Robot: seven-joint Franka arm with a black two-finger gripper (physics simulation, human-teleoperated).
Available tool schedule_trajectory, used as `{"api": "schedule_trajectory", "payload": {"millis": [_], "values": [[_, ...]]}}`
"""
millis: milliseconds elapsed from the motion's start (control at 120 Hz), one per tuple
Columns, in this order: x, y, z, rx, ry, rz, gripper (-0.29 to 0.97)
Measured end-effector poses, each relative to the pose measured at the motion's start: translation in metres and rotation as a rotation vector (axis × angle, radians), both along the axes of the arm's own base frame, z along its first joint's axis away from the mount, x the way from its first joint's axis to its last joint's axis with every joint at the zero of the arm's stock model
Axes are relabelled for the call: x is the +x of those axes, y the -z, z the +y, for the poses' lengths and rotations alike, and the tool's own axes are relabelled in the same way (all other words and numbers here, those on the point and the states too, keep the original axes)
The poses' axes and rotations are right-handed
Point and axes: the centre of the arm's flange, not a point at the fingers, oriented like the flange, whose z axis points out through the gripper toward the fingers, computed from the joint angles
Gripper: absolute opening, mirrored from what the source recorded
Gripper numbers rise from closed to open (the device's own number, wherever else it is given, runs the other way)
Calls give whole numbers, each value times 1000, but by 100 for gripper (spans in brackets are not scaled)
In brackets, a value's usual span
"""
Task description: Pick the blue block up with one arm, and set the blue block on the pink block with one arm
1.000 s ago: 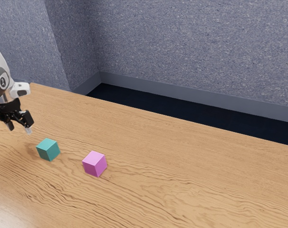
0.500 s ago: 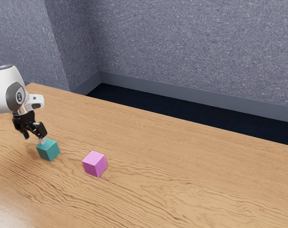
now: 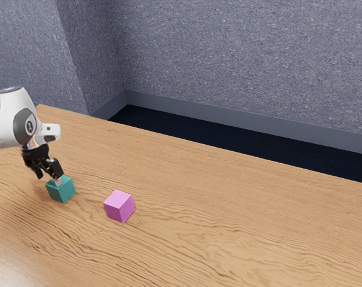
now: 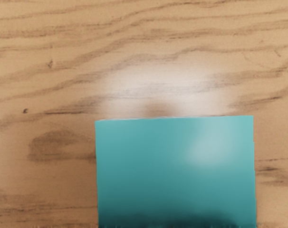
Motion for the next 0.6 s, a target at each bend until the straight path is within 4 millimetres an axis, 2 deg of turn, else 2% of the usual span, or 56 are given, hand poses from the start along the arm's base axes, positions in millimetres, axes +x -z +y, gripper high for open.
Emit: {"api": "schedule_trajectory", "payload": {"millis": [358, 600], "values": [[-5, 8, -8, -15, 52, 10, 67], [-7, 25, -7, -7, 75, 23, 67]]}}
